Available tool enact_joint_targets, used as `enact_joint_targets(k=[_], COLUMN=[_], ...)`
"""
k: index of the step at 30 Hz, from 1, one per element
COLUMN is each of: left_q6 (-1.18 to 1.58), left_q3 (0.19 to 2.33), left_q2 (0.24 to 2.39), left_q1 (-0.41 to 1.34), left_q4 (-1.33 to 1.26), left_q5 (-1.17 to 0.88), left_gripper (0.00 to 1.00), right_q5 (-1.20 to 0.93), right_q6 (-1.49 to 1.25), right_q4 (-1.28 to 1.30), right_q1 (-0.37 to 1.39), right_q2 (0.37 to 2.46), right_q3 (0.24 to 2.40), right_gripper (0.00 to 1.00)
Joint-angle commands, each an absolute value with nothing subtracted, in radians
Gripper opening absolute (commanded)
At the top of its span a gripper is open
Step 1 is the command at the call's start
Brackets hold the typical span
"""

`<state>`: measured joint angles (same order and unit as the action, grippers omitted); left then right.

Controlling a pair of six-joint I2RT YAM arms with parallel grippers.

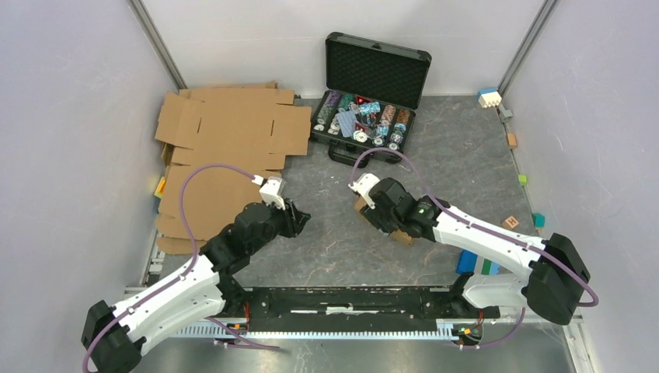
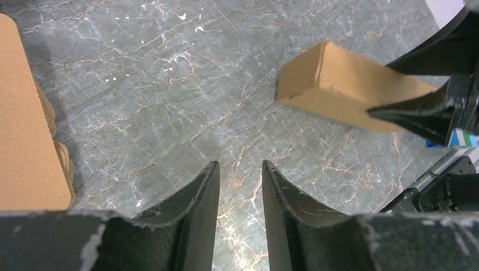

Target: Fold the paper box

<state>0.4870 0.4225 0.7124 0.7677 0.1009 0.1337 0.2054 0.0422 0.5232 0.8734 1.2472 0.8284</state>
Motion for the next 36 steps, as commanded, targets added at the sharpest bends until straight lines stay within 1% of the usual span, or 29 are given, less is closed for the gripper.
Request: enact_joint_targets(k=[1,4,5,9,13,17,20,23,27,31,32,34,36], left_q6=[0.412,0.408,0.408,0.414,0.413,0.416,0.416,0.414,0.414,0.419,0.419,0.420,0.419], left_q3=[0.370,0.350,0.351,0.345,0.342,0.339,0.337,0.343,0.339,0.340,0.340,0.335,0.334], left_q2=[0.682,0.674,0.672,0.666,0.672,0.670,0.675,0.679,0.669,0.672,0.672,0.676,0.686], left_q1=[0.767,0.767,0.767,0.767,0.767,0.767,0.767,0.767,0.767,0.767,0.767,0.767,0.767], left_q4=[-0.018,-0.036,-0.035,-0.056,-0.059,-0.057,-0.062,-0.048,-0.049,-0.050,-0.054,-0.064,-0.067], left_q5=[0.165,0.160,0.152,0.125,0.127,0.120,0.125,0.131,0.138,0.124,0.118,0.115,0.118], left_gripper=[0.41,0.41,0.41,0.42,0.42,0.42,0.42,0.42,0.42,0.42,0.42,0.42,0.43], right_q5=[0.640,0.948,1.007,1.170,1.330,1.427,1.452,1.422,1.425,1.391,1.390,1.364,1.334], right_q6=[-0.111,-0.204,-0.219,-0.234,-0.259,-0.340,-0.321,-0.260,-0.105,0.068,0.126,0.327,0.610], right_q4=[0.651,0.731,0.738,0.693,0.715,0.850,0.851,0.816,0.607,0.404,0.320,0.078,-0.233], right_q1=[0.877,0.874,0.870,0.811,0.686,0.609,0.558,0.455,0.360,0.281,0.273,0.262,0.235], right_q2=[1.239,1.271,1.289,1.411,1.601,1.808,1.920,1.992,1.992,1.982,1.981,1.975,1.966], right_q3=[0.909,0.941,0.950,0.979,1.061,1.243,1.315,1.361,1.306,1.257,1.233,1.147,1.051], right_gripper=[0.46,0.42,0.41,0.39,0.36,0.36,0.37,0.37,0.37,0.41,0.42,0.43,0.41])
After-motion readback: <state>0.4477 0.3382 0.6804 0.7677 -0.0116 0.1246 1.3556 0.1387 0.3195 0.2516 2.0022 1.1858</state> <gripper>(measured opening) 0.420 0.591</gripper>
